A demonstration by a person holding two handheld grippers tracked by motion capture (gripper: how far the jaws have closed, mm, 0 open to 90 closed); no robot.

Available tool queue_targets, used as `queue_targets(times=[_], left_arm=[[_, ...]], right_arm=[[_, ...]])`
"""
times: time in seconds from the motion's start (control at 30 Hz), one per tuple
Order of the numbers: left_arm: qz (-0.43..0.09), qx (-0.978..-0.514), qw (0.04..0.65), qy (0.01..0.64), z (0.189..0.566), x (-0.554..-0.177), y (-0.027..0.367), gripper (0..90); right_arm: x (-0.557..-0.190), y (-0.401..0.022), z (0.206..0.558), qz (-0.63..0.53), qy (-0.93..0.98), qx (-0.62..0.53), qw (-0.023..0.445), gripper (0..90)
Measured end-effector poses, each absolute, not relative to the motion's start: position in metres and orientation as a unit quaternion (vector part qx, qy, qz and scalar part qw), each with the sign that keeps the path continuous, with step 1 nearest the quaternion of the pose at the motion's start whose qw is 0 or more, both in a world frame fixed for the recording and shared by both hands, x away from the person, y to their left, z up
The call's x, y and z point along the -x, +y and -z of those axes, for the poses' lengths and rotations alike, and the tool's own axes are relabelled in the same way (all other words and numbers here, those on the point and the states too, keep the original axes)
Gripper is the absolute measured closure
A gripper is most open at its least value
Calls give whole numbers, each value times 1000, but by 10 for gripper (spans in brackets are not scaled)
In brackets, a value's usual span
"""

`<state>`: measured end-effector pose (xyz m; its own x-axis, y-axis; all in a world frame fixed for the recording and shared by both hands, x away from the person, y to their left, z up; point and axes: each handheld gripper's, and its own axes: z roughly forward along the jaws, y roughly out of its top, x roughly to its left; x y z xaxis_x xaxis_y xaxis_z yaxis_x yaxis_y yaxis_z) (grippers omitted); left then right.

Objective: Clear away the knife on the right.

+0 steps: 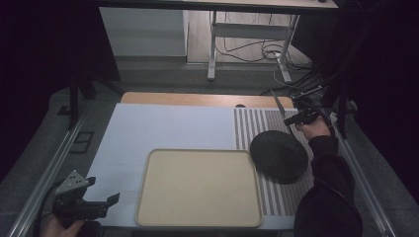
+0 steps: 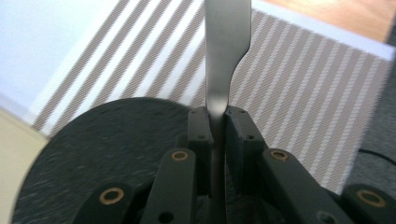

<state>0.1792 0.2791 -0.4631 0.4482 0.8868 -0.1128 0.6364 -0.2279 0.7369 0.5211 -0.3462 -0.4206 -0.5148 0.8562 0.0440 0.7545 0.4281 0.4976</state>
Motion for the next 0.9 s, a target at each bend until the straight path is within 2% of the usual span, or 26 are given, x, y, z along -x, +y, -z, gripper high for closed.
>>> queue_targets(times=[0.9], left_arm=[[-170, -765, 371, 497, 463, -179, 279, 17]], right_arm=[[-449, -262, 433, -219, 891, -395, 51, 812]])
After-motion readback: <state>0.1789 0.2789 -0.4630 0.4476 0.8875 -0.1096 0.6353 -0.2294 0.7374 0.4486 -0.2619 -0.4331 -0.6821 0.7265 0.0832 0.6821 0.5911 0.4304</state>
